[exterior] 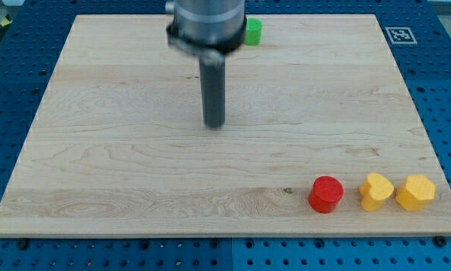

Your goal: Push the red circle into the green circle

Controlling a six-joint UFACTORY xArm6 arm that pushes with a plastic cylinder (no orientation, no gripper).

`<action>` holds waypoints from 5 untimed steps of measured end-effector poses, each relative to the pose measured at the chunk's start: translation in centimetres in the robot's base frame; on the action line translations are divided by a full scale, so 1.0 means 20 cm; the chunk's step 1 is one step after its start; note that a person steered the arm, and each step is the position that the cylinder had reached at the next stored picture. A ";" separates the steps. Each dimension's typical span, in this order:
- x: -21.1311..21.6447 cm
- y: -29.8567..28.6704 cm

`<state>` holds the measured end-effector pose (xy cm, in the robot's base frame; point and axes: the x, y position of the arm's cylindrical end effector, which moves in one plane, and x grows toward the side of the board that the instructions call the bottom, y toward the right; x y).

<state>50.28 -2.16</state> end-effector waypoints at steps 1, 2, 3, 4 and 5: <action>0.52 0.09; 0.58 0.15; 0.58 0.36; 0.58 0.65; 0.58 0.68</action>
<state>61.88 11.50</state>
